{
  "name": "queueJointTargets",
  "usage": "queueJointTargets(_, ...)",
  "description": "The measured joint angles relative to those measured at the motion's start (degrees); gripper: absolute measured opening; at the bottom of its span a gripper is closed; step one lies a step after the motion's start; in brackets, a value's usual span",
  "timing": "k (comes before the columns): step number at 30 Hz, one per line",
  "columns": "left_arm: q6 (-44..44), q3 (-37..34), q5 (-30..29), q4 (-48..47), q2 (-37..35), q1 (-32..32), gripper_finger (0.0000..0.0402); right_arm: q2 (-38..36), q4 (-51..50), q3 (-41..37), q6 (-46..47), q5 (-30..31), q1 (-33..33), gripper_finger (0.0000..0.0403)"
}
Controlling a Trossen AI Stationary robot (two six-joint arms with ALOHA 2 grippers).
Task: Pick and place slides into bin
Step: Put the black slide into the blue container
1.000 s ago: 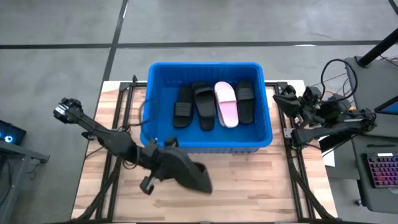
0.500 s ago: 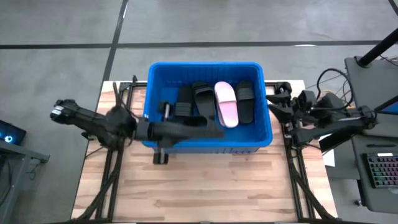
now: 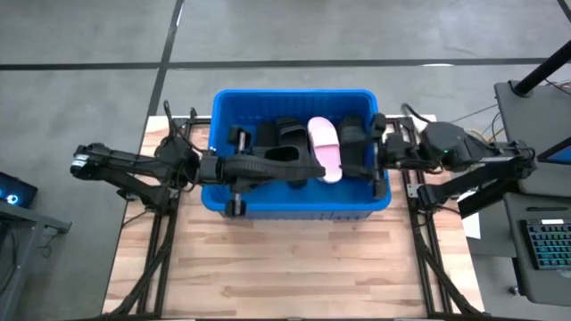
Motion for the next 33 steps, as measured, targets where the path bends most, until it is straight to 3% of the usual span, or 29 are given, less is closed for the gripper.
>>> queueJointTargets(6,0.0,0.0,0.0,0.0,0.0,0.9,0.0054,7.8,-14.7,12.0,0.7,0.0,0.0,0.0235)
queueJointTargets(12,0.1,0.0,0.0,0.2,0.0,1.7,0.0054,11.9,-23.8,17.9,1.3,0.0,0.0,0.0231)
queueJointTargets(25,0.2,0.0,0.0,2.8,1.2,1.7,0.0054,14.9,-20.1,18.5,1.5,-1.3,0.0,0.0229)
queueJointTargets(33,0.2,0.7,-0.1,3.1,2.1,2.1,0.0054,15.6,-16.0,18.5,1.8,-1.3,0.0,0.0199)
